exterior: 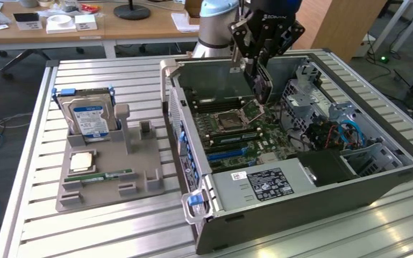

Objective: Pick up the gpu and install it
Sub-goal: 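Pick up the gpu and move the gpu toward the slot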

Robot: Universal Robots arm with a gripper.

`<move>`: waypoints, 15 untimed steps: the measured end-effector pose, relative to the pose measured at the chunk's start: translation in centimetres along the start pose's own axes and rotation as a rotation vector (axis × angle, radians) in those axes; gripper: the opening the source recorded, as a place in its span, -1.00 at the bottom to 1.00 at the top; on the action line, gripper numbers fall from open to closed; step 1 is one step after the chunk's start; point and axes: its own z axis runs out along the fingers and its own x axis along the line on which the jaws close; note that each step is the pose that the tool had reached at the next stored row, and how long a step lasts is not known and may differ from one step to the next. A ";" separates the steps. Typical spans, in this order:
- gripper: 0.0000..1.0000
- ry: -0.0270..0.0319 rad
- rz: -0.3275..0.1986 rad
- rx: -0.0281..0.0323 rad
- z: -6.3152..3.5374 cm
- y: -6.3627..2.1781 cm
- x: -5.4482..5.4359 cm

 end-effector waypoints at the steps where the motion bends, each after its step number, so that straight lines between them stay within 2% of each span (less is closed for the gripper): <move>1: -0.48 0.0000 0.000 0.0000 0.01 0.01 -0.3; 7: -0.48 0.0000 0.000 -0.0001 0.08 0.05 -1.6; 15: -0.48 0.0000 0.000 0.0000 0.17 0.14 -3.9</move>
